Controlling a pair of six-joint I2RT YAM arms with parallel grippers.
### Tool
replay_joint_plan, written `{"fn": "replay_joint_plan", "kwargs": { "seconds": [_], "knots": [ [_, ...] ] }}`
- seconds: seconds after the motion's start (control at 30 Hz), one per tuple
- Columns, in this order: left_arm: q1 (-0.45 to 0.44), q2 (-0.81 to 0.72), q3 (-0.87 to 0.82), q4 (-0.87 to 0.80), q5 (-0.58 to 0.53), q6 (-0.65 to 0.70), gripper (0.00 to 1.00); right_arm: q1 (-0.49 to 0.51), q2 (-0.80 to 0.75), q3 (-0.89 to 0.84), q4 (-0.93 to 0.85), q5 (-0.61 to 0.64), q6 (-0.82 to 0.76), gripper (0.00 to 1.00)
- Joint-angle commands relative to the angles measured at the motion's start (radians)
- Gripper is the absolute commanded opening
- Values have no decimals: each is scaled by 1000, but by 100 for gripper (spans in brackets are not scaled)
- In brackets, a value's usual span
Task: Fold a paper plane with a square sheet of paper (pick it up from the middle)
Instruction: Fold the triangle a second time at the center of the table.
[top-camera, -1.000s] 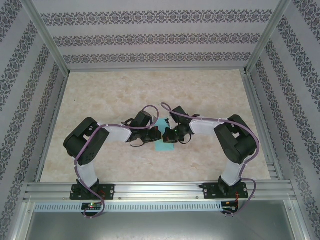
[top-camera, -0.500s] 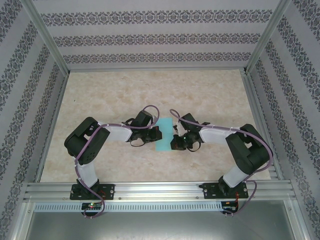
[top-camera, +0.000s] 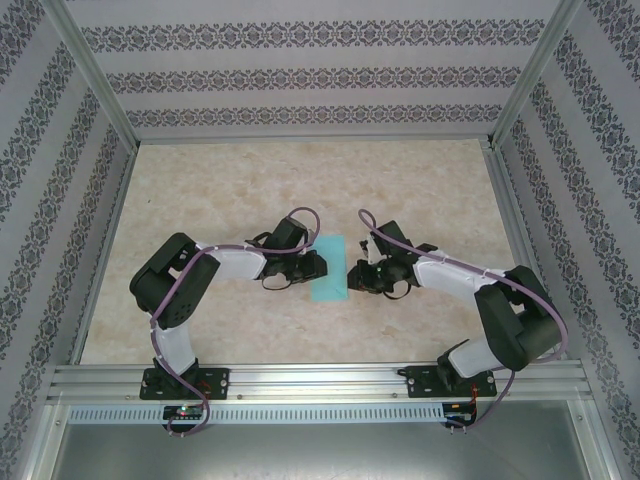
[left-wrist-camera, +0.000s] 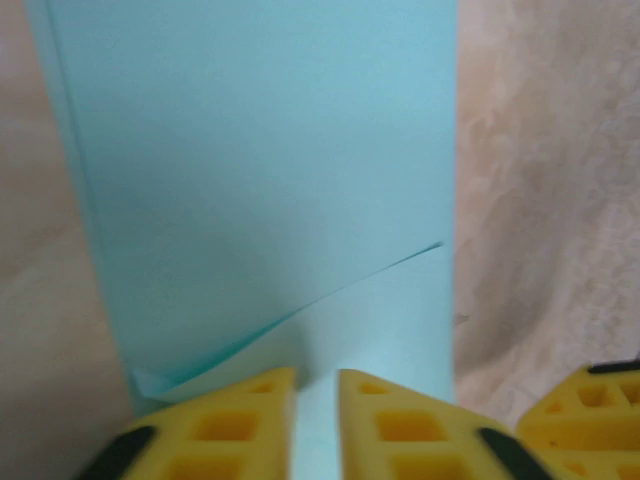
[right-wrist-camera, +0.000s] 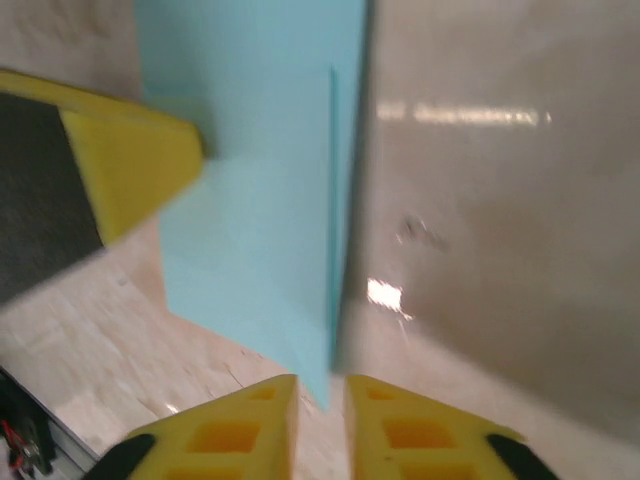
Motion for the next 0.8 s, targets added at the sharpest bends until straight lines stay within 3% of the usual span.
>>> {"fn": "replay_joint_plan", "kwargs": {
  "seconds": [0.0,0.27,0.77],
  "knots": [
    [6,-69,29,64,40,-74,31,-10,25,44,98,41,59,27],
    [6,-218,-42,-54,-119,-75,42,-24,112,101,159,65,74,36],
    [-4,-139,-95,53,-56,-137,43,-27,242,158,166,4,28,31]
  ]
}}
